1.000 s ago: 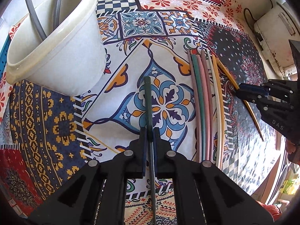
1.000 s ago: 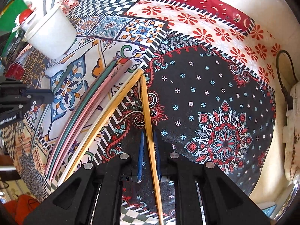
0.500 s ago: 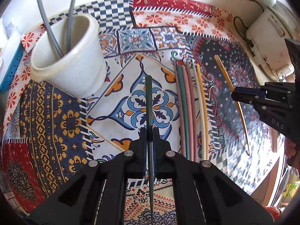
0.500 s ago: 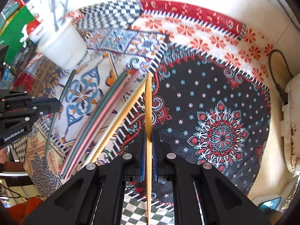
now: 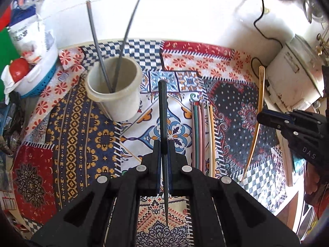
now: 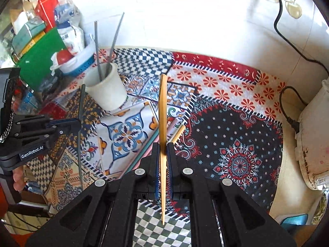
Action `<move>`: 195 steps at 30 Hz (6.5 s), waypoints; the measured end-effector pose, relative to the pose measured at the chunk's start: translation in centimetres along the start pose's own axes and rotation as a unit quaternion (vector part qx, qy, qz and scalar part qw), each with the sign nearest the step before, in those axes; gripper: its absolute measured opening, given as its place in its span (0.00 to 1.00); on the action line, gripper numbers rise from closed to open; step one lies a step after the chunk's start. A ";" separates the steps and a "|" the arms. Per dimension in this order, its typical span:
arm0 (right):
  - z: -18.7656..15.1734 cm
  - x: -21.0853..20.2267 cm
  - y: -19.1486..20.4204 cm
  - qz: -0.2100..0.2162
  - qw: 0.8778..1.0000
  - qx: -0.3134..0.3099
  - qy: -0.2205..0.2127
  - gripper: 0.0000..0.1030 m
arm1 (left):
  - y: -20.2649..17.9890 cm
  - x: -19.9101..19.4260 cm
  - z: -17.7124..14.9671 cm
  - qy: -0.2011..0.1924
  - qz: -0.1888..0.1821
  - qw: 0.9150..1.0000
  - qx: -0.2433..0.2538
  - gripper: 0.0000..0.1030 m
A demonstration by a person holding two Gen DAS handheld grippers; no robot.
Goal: Organize utensils
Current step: 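Lift both held sticks upright and carry them toward the white cup, then insert both sticks into the white cup and open both tools, then move both open tools back toward the row of colored sticks, then grasp a pink rod with the left tool while the right tool grasps a yellow chopstick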
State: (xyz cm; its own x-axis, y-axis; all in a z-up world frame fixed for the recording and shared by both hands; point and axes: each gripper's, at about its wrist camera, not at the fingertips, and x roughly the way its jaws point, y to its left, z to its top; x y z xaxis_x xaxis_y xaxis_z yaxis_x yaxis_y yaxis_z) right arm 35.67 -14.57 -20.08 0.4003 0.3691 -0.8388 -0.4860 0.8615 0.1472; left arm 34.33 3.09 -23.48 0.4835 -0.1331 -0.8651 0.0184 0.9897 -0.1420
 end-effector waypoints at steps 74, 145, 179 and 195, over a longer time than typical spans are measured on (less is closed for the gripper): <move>15.9 -1.3 9.3 0.118 0.979 -0.099 -0.134 0.05 | 14.4 10.0 3.3 0.059 0.100 0.980 -0.165 0.05; 8.0 -2.0 4.9 0.000 0.994 -0.071 -0.088 0.35 | 0.6 -5.4 6.4 -0.113 0.061 0.992 0.010 0.47; -5.3 9.1 -0.1 0.008 0.994 0.025 0.111 0.17 | -3.6 11.4 -1.3 0.126 -0.037 0.991 0.037 0.19; -7.1 6.9 -4.6 0.004 0.987 0.101 0.125 0.18 | -3.9 11.7 -1.4 0.117 -0.033 0.992 0.041 0.17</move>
State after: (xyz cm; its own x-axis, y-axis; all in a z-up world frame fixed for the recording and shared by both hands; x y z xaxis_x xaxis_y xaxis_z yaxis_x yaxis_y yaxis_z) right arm 35.15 -18.51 -30.31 0.1808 0.3010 -0.9363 -0.3131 0.9201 0.2353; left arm 38.73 -2.37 -33.73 0.2622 -0.1965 -0.9448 0.1191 0.9781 -0.1704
